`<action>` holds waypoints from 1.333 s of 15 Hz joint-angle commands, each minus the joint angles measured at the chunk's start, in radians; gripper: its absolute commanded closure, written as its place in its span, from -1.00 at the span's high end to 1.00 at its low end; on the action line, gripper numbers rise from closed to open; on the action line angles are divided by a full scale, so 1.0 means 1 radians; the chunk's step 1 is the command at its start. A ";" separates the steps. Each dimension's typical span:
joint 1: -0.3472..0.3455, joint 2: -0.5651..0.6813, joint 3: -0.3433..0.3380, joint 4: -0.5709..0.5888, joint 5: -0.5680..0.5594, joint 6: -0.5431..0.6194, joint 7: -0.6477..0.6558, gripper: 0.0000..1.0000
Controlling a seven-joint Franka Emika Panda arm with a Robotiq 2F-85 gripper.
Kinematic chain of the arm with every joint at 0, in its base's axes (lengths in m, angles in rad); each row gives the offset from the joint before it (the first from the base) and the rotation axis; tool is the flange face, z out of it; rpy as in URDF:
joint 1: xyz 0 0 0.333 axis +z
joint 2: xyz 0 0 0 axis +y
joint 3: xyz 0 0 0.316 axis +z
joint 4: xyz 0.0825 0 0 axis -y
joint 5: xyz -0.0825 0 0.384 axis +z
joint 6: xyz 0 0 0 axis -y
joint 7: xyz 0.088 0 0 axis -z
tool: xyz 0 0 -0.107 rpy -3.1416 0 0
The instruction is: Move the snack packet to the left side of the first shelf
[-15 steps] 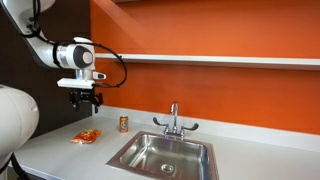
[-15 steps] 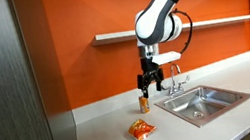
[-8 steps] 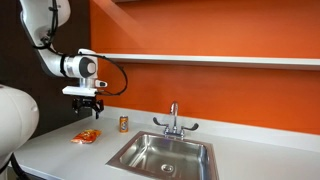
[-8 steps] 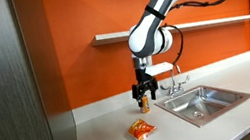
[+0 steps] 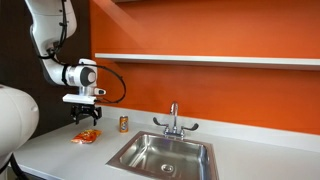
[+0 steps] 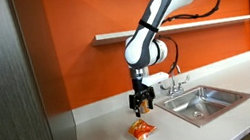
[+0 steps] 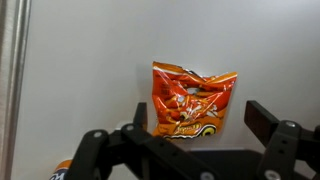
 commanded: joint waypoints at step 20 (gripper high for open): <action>-0.008 0.242 0.022 0.146 -0.021 0.048 -0.011 1.00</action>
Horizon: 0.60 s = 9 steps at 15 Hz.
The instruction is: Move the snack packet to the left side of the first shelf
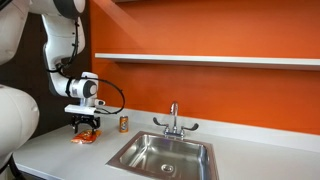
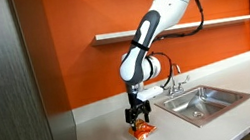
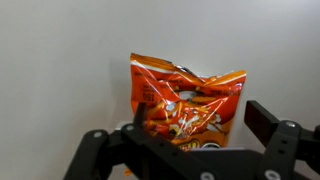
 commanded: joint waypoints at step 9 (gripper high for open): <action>-0.017 0.046 -0.006 0.038 -0.010 0.008 -0.014 0.82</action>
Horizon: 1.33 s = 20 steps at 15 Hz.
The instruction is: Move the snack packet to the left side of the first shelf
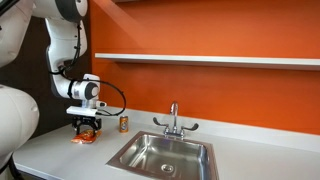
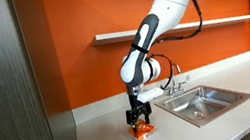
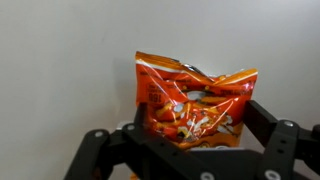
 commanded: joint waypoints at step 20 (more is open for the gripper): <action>-0.028 0.023 0.002 0.034 -0.005 0.011 -0.019 -0.93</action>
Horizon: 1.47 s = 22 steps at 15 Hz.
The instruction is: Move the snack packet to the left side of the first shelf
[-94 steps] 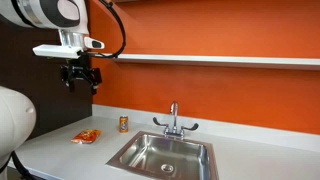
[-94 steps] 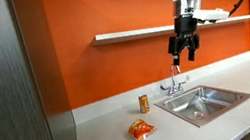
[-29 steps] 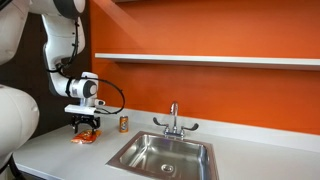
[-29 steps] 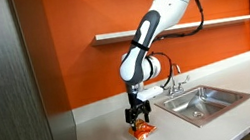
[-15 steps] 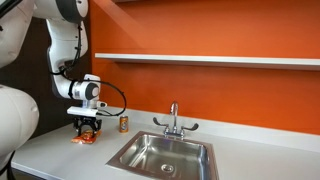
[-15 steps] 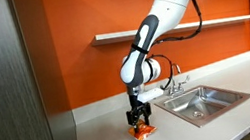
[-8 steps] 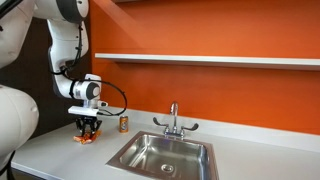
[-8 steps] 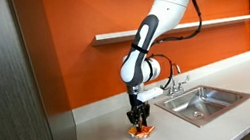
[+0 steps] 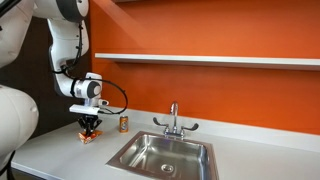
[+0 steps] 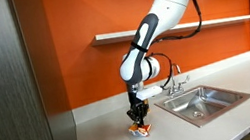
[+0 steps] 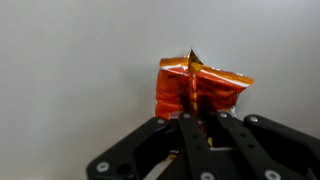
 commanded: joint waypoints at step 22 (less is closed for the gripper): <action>0.016 -0.209 -0.009 -0.077 -0.034 -0.067 0.051 -0.95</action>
